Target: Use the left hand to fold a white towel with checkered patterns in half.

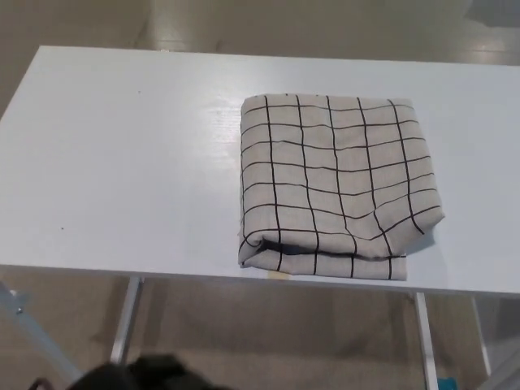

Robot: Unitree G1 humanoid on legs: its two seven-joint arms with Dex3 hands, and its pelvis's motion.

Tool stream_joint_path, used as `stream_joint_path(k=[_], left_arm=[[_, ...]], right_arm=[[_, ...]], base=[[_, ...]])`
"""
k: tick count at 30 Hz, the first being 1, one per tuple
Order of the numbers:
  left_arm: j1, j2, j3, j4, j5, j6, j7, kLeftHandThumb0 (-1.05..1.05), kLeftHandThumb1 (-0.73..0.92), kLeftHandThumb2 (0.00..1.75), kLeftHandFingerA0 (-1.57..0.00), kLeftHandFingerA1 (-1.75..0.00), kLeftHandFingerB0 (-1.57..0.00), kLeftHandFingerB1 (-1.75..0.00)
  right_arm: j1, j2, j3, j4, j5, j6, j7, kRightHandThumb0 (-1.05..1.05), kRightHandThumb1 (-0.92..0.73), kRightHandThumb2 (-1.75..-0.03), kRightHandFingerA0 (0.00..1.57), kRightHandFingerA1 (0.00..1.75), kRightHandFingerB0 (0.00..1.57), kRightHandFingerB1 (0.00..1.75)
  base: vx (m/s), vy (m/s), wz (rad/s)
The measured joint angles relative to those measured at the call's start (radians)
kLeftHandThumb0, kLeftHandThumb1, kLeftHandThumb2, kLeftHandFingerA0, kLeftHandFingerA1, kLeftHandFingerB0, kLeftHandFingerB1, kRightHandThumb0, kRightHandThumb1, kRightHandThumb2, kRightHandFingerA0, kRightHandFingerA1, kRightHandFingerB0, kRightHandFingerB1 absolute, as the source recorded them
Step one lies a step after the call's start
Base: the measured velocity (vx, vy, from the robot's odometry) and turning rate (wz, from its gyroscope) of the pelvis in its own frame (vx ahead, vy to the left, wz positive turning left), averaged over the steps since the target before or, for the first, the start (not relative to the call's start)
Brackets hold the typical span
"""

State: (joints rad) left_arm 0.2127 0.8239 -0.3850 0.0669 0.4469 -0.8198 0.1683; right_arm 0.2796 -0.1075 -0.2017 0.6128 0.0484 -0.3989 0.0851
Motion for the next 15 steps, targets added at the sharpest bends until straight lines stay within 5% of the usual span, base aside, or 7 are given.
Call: stream_joint_path(k=[1,2,15], left_arm=[[0.038,-0.016,0.019,0.036,-0.024,-0.007,0.0,-0.75,0.57,0.58,-0.18,-0.31,-0.2,-0.29],[0.067,-0.032,0.036,0.074,-0.045,-0.009,-0.002,-0.37,0.25,0.88,-0.01,-0.49,0.0,-0.47],[0.086,-0.222,0.197,0.413,-0.219,0.06,-0.092,-0.37,0.25,0.88,-0.01,-0.49,0.0,-0.47]], right_arm=[[0.004,0.0,0.001,0.006,0.0,0.0,0.0,-0.41,-0.64,-0.59,0.44,0.37,0.46,0.36],[0.006,0.0,0.001,0.009,0.0,0.0,0.0,-0.41,-0.65,-0.6,0.44,0.37,0.44,0.36],[0.011,0.0,0.004,0.05,-0.001,0.0,0.0,-0.41,-0.65,-0.6,0.44,0.37,0.44,0.36]], base=[[0.0,0.0,0.0],[0.0,0.0,0.0],[0.0,0.0,0.0]])
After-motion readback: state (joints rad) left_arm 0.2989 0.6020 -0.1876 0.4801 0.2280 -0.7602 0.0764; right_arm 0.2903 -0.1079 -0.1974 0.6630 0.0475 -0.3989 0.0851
